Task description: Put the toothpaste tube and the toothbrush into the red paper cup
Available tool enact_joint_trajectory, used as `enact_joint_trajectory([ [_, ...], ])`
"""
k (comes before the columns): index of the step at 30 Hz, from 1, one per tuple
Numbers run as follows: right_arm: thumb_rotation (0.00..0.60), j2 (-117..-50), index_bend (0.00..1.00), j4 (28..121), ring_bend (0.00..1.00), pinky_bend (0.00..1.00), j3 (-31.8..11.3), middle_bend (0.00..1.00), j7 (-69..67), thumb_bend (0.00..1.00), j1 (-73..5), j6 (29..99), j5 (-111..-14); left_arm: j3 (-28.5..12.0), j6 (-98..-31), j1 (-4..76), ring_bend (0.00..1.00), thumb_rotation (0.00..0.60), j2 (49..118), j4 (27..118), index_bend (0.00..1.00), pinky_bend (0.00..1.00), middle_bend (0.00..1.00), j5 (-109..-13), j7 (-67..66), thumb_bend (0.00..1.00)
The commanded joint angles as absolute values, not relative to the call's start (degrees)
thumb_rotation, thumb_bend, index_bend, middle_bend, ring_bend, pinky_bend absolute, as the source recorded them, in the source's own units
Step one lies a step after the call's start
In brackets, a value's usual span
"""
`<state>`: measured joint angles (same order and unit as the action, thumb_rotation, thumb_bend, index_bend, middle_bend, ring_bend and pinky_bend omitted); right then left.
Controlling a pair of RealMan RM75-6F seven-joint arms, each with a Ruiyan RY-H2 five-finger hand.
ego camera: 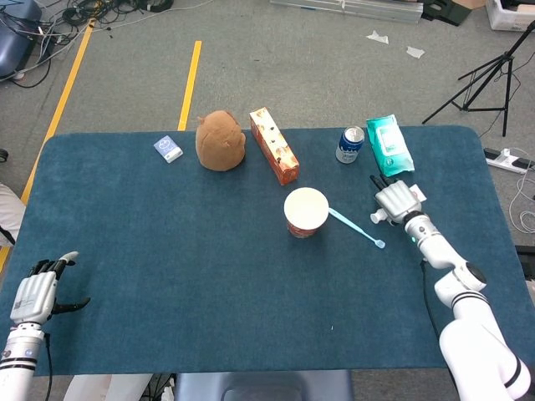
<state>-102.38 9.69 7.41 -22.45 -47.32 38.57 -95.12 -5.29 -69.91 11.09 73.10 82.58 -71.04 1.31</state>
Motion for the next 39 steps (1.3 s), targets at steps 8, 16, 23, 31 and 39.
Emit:
enact_joint_trajectory([
  [8, 0.6, -102.18, 0.65, 10.76, 0.0, 0.33, 4.84, 0.07, -24.11, 0.2, -46.48, 39.59, -92.58, -5.26, -69.97, 10.97, 0.22, 0.6, 73.01, 82.42, 0.16, 0.13, 0.28, -71.31, 1.82, 0.03],
  [16, 0.6, -100.49, 0.66, 13.4, 0.0, 0.33, 2.34, 0.07, -27.88, 0.21, -45.96, 40.87, -90.15, -5.28, -69.88, 11.17, 0.22, 0.6, 73.03, 82.41, 0.16, 0.13, 0.28, -71.63, 1.8, 0.02],
  [23, 0.6, -97.96, 0.67, 17.28, 0.0, 0.33, -0.35, 0.07, -31.36, 0.21, -45.67, 42.81, -87.7, -5.35, -69.84, 11.4, 0.22, 0.6, 72.9, 82.69, 0.16, 0.13, 0.28, -71.9, 1.59, 0.03],
  [31, 0.6, -93.24, 0.68, 24.62, 0.0, 0.33, -3.75, 0.08, -34.51, 0.21, -45.14, 45.97, -84.82, -5.32, -69.95, 11.6, 0.22, 0.6, 72.51, 83.2, 0.16, 0.13, 0.28, -72.38, 1.36, 0.03],
  [39, 0.6, -89.49, 0.69, 31.5, 0.0, 0.33, -6.11, 0.09, -34.9, 0.21, -43.95, 47.71, -82.46, -5.27, -70.11, 11.8, 0.22, 0.6, 72.08, 83.88, 0.16, 0.13, 0.28, -72.9, 1.15, 0.02],
])
